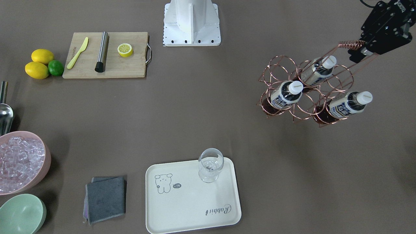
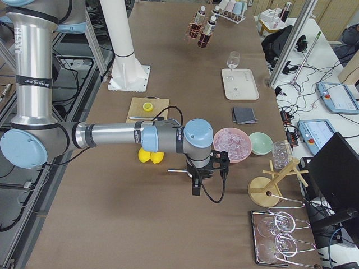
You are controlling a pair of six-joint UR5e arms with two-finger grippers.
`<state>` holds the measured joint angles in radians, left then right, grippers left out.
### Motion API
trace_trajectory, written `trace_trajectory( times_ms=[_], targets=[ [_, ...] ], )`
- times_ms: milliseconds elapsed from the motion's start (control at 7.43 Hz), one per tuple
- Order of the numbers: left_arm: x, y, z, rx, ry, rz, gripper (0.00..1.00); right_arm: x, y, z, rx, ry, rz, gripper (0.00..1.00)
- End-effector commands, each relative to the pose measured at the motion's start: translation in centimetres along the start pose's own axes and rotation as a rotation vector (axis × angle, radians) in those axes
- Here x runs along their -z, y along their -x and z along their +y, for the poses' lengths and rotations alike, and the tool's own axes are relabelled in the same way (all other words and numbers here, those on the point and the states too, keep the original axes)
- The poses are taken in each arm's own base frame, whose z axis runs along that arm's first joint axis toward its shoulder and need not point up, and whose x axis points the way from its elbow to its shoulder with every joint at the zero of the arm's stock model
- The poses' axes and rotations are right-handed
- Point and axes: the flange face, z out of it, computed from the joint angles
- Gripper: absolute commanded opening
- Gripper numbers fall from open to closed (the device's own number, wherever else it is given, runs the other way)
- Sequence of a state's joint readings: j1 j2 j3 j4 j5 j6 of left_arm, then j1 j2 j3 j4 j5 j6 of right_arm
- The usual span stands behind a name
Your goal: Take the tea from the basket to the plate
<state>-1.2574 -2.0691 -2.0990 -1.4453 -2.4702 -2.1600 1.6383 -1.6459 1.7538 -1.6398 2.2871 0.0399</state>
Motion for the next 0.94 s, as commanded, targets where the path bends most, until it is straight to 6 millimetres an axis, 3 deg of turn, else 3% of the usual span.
trace_trajectory(
  times_ms=[0, 404, 808],
  targets=[
    [-3.6, 3.7, 6.3, -0.012, -0.034, 0.097, 0.0, -0.2, -0.2, 0.1, -0.004, 0.005, 0.0, 0.99],
    [-9.7, 6.9, 12.0, -0.001, -0.011, 0.164, 0.0, 0.3, 0.3, -0.1, 0.006, -0.006, -0.003, 0.99],
    [-11.0, 7.8, 14.4, 0.107, 0.033, 0.209, 0.0, 0.0, 0.0, 0.1, 0.001, 0.001, -0.002, 0.99]
  ],
)
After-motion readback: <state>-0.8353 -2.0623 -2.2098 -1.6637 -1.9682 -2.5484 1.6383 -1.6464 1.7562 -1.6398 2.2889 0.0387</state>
